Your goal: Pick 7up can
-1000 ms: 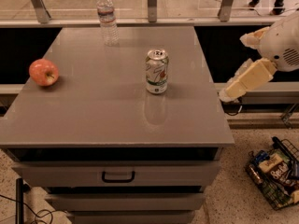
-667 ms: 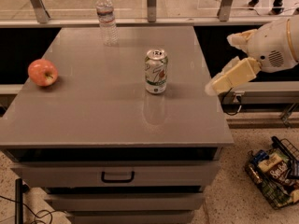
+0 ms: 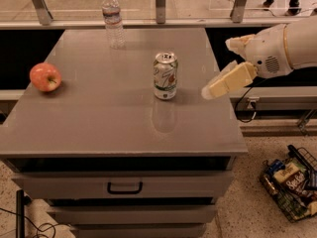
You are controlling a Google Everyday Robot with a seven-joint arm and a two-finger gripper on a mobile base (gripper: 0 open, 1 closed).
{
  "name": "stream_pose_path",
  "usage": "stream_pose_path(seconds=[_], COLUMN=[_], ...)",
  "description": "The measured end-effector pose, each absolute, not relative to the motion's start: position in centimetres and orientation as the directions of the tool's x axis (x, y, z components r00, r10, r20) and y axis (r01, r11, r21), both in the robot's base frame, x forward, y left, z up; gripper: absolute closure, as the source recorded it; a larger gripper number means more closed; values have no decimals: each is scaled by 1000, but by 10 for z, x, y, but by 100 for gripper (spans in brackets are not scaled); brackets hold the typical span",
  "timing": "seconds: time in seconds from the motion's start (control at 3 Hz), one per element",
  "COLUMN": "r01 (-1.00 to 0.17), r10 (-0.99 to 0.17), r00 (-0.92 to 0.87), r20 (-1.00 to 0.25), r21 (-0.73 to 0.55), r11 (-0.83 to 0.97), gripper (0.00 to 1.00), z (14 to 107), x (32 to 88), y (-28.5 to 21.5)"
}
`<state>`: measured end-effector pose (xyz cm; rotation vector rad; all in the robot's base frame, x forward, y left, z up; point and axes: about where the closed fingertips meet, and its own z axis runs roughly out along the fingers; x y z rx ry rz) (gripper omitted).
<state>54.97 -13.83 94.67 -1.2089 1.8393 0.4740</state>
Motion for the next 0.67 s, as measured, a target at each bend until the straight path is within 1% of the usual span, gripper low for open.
stream_pose_path(seconds=[0.33,0.67], r01=[-869,-852], r10=[-518,-420], r00=[-161,-172], r20=[-840,-891], r21=[-128,-80], r11=[478,518], gripper=[0,0], z=[936,910], x=[562,591], y=[-131,-111])
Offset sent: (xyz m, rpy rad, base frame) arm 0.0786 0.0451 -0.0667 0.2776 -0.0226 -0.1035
